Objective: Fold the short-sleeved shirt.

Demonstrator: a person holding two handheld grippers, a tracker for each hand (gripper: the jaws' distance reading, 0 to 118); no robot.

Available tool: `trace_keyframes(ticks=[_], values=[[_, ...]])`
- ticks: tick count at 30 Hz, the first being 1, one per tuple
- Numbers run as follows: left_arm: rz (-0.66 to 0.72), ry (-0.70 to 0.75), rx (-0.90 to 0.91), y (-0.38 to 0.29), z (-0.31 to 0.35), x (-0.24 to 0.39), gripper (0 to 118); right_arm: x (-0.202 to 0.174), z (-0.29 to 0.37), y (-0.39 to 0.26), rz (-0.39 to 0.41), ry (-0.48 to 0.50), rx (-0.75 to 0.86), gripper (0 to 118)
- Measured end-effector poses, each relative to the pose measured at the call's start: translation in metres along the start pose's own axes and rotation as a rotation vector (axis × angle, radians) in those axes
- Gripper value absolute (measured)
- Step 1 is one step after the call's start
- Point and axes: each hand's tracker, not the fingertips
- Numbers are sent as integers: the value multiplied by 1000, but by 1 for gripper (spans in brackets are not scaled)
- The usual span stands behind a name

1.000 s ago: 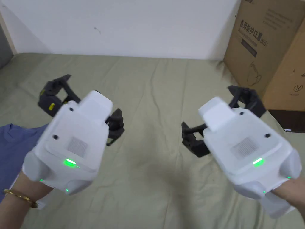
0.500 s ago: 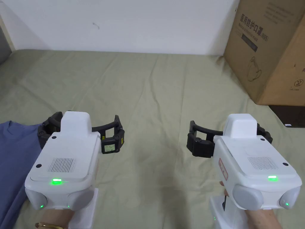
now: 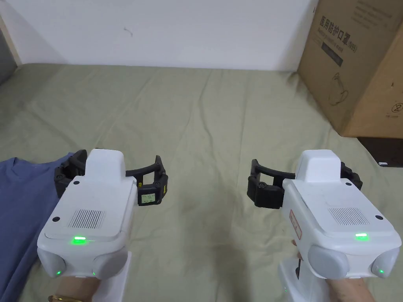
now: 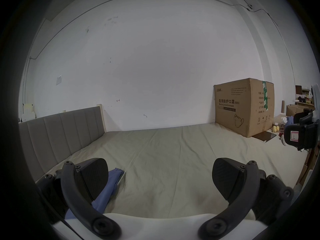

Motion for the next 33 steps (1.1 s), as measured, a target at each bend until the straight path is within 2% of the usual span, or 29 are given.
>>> trace_keyframes(ticks=[16,21,22,23,24,25,26,27,28,29,31,33], values=[[1,1,7,0,1,-1,118,-2,1,-1,7,12,1,117],[-1,4,3,0,1,-1,118,1,1,0,-18,17,-8,117],[-5,-6,0,1,1,-2,115,1,1,0,-18,19,-7,117],[-5,-19,-4,2,2,-2,104,1,1,1,-17,10,-5,117],[-7,-32,-5,3,3,-3,82,1,1,3,-8,4,-2,116],[-8,-38,-6,5,5,-3,38,0,2,5,7,-4,-1,110],[-8,-39,-8,6,4,-3,10,-1,4,6,8,0,9,99],[-12,-39,-15,8,3,-2,2,-2,6,8,17,-10,15,79],[-19,-18,-19,8,2,-2,0,-2,8,10,12,1,19,35],[-18,-25,-15,7,4,-3,0,-1,9,11,3,25,31,0],[-25,-37,-14,9,6,-3,0,-2,9,12,-50,52,18,0],[-47,-38,-10,9,8,0,0,-3,9,13,-35,49,17,0]])
